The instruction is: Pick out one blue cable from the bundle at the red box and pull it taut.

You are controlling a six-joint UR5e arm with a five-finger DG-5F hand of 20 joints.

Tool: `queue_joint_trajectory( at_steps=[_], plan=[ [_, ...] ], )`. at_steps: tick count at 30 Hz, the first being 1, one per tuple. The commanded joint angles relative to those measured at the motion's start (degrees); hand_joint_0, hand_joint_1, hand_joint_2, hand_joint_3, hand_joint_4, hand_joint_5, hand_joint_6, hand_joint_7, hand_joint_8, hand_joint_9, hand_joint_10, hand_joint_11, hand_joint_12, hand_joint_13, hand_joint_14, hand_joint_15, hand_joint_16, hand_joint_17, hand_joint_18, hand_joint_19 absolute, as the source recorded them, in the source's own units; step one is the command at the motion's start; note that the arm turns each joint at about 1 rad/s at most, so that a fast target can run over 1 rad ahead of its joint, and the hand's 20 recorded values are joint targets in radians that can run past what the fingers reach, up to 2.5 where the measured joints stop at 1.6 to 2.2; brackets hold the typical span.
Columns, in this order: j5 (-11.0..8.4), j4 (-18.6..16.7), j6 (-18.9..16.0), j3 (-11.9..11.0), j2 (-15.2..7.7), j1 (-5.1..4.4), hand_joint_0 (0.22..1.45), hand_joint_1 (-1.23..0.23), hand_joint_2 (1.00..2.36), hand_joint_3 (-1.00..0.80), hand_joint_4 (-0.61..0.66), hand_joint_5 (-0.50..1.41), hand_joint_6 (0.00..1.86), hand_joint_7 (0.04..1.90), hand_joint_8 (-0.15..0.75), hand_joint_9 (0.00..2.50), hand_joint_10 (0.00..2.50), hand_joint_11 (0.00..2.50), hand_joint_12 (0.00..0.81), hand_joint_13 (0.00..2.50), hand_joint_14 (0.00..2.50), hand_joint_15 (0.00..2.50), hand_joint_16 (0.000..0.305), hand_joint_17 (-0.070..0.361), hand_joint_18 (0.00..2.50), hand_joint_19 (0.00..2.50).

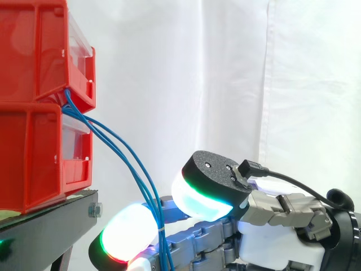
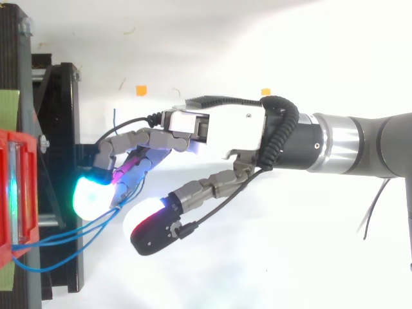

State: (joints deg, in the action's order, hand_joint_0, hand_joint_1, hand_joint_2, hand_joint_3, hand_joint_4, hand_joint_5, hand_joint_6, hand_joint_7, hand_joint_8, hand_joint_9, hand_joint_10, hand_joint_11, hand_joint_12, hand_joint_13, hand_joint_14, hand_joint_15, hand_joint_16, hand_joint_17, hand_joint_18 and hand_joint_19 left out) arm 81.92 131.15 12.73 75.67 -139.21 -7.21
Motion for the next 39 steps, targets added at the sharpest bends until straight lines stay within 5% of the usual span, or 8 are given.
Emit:
queue_joint_trajectory(
  at_steps=[1, 39],
  plan=[
    [0.17, -0.5, 0.8, 0.0, 0.0, 0.01, 0.63, -0.66, 1.01, -0.34, 0.23, -0.11, 0.5, 1.1, 0.271, 0.78, 0.01, 0.14, 0.384, 0.75, 0.02, 0.38, 0.051, 0.114, 0.58, 0.66],
    [1.4, -2.8, 2.3, 0.1, 0.1, -0.26, 0.64, -0.73, 1.01, -0.4, 0.21, -0.12, 0.5, 1.15, 0.268, 0.77, 0.01, 0.19, 0.386, 0.79, 0.02, 0.4, 0.05, 0.112, 0.64, 0.69]
  ],
)
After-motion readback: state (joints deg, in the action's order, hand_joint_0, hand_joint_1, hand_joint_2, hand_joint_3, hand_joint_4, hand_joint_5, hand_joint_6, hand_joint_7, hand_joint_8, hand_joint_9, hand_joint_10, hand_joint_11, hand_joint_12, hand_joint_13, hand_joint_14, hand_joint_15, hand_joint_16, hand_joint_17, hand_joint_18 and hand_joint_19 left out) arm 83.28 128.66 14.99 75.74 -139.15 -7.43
